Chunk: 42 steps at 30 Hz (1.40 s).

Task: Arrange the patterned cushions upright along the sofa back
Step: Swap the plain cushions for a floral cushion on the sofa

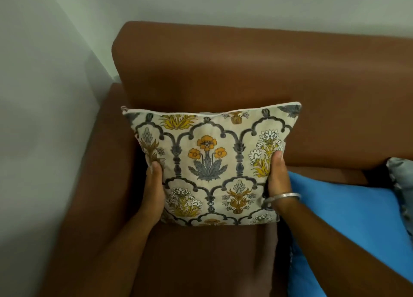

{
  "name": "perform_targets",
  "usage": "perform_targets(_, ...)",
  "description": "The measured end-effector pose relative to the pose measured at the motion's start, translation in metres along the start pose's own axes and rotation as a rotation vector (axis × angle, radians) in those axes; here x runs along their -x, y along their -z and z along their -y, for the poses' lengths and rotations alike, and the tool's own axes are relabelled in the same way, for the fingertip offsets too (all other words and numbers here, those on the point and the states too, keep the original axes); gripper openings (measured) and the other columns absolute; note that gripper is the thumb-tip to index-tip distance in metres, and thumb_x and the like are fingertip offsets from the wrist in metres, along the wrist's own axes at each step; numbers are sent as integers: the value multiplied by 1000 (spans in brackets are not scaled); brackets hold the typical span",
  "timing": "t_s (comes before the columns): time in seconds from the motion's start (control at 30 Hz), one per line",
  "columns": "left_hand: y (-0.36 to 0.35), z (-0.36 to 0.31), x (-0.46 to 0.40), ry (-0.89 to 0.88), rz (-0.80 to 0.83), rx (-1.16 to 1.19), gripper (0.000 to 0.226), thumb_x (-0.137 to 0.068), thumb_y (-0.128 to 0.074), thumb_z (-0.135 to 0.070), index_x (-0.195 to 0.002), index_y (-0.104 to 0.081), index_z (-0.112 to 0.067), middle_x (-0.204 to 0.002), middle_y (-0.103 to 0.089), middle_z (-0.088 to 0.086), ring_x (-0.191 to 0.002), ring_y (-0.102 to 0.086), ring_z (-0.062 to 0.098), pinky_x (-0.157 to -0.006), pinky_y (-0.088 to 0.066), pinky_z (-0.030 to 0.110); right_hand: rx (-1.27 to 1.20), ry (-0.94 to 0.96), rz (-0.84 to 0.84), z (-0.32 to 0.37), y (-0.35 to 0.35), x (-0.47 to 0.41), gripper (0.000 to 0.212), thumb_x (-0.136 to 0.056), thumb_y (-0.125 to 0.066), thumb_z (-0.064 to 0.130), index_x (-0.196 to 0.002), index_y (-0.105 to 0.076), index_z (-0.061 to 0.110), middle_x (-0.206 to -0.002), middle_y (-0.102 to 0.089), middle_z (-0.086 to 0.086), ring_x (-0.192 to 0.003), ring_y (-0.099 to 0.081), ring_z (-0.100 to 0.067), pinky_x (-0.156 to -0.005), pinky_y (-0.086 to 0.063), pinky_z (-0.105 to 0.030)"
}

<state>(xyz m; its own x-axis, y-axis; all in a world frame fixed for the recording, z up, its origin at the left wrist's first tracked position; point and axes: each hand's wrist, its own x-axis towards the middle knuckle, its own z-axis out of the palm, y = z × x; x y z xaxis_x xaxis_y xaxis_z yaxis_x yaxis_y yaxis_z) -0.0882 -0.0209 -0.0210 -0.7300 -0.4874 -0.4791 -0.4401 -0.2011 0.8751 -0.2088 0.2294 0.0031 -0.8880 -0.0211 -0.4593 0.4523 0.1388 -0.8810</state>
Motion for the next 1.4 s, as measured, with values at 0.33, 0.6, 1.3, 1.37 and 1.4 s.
perform_targets(0.33, -2, 16, 35, -526, -231, -663, 70, -95, -47, -46, -155, -23, -22, -159, -32, 3, -149, -28, 11, -117, -30, 35, 859, 853, -83, -19, 11, 50, 74, -96, -25, 53, -157, -13, 12, -163, -17, -15, -154, -6, -29, -124, -9, -50)
perform_targets(0.6, -7, -11, -59, -1439, -151, -1367, 78, -95, -26, -62, -160, -10, -22, -169, 8, 9, -155, 9, 26, -122, 6, 54, 1590, 1677, 223, -11, -6, -42, 76, -91, -33, 68, -154, -23, 26, -161, -21, -1, -153, -7, -25, -121, -2, -44)
perform_targets(1.3, -226, 61, 144, -444, 350, -813, 62, -95, -55, -37, -151, -38, -15, -154, -46, 8, -141, -42, 22, -115, -32, 32, 1063, -25, -91, -83, 338, 45, 96, -85, -45, 67, -148, -32, -4, -149, -42, -31, -139, -40, -45, -114, -32, -53)
perform_targets(1.37, -265, 90, 158, -223, 357, -708, 66, -94, -52, -48, -152, -36, -19, -155, -44, 3, -141, -41, 17, -114, -29, 28, 902, -163, -121, -114, 377, 46, 88, -81, -54, 59, -144, -40, -1, -142, -50, -29, -132, -48, -43, -110, -38, -50)
perform_targets(1.4, -282, 106, 162, -131, 330, -642, 70, -92, -50, -55, -152, -35, -21, -154, -44, 1, -139, -41, 14, -114, -30, 31, 839, -208, -123, -125, 393, 47, 84, -79, -53, 58, -139, -47, 0, -136, -56, -27, -126, -54, -43, -105, -42, -49)
